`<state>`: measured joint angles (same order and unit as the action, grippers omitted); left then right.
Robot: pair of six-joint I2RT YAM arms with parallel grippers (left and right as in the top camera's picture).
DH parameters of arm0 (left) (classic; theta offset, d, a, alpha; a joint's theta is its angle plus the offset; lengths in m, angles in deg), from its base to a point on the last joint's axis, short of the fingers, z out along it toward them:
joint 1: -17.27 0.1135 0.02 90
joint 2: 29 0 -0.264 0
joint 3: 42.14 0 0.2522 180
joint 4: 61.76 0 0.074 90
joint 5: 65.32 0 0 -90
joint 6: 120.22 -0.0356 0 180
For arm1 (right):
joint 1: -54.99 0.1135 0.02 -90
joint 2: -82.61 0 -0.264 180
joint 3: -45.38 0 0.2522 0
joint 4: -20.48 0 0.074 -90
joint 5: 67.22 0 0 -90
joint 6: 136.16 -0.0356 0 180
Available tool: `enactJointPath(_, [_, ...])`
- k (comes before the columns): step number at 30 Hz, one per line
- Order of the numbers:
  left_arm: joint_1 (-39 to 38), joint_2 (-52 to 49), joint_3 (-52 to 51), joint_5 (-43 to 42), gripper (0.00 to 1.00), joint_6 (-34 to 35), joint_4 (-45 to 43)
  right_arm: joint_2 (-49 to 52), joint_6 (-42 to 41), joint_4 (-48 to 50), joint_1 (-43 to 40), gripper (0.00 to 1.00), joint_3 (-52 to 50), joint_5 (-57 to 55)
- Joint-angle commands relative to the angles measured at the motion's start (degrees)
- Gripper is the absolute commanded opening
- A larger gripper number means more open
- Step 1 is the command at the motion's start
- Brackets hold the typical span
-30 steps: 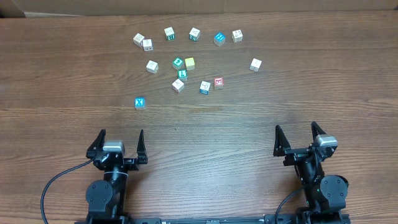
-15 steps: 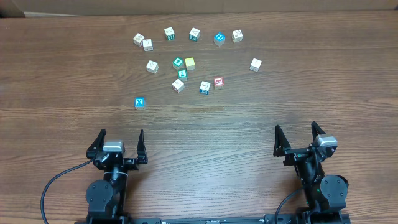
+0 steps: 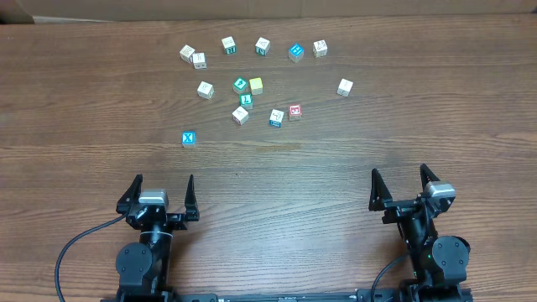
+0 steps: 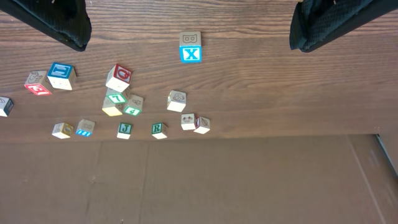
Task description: Form a horizontal line
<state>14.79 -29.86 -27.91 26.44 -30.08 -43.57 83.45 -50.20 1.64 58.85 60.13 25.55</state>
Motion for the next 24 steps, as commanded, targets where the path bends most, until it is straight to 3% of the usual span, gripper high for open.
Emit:
enactJointPath(1, [0.2, 0.6, -0.2, -0.6, 1.0, 1.2, -0.1, -0.7, 0.5, 0.4, 0.3, 1.0, -0.5, -0.1])
enactJointPath(24, [0.2, 0.6, -0.2, -0.1, 0.99, 1.2, -0.2, -0.7, 0.5, 0.4, 0.3, 1.0, -0.5, -0.1])
